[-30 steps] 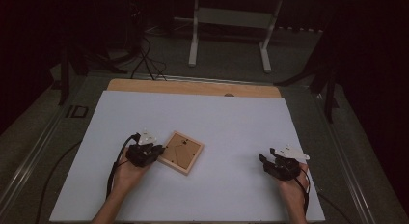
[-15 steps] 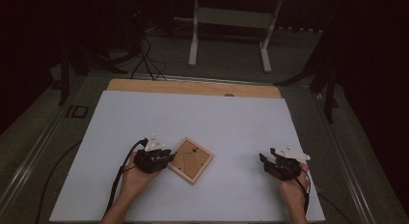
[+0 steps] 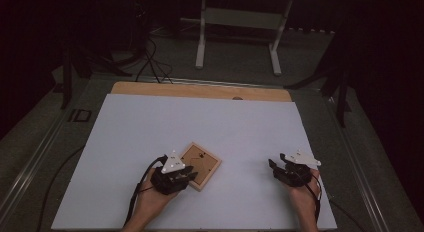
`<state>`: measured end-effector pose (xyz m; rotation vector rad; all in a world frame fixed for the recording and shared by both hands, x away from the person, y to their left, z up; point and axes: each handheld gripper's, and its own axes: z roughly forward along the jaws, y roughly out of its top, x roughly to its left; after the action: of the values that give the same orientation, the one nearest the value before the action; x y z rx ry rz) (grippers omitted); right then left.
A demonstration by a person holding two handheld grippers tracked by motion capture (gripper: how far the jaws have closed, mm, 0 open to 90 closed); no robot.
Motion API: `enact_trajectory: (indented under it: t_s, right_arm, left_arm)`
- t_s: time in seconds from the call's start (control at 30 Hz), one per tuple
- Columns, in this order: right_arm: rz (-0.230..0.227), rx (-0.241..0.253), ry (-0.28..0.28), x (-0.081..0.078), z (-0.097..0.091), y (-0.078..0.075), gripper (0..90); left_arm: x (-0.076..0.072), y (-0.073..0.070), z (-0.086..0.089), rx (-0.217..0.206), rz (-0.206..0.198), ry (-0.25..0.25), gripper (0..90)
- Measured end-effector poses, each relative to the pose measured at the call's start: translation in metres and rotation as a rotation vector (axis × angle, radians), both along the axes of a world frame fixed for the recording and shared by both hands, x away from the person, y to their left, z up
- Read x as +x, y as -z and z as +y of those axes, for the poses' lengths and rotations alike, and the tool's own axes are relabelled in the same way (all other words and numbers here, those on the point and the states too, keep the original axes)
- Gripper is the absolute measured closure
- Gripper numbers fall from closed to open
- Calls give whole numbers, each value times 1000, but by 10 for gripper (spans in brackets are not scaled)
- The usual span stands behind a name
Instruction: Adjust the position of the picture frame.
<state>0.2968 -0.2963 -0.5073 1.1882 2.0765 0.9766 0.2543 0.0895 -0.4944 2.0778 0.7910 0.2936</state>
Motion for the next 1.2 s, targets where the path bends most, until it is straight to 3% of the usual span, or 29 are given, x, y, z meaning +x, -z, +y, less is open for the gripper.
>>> enact_trajectory:
  t_s: [0.13,0.57,0.8,1.03,1.07,1.2]
  right_arm:
    - [0,-1,-1,0,0,0,487]
    - [1,-1,-1,0,0,0,487]
    - [0,-1,-2,0,0,0,485]
    - [0,-2,-2,0,0,0,484]
    - [0,-1,-1,0,-1,0,484]
    - [1,-2,-1,0,-1,0,484]
  left_arm:
    - [-3,4,-18,29,0,54,721]
    - [12,17,-49,78,-5,31,693]
    - [16,19,-53,123,-15,-9,758]
    - [19,18,-51,119,7,17,801]
    - [20,17,-46,125,18,49,803]
    - [17,15,-37,151,13,80,807]
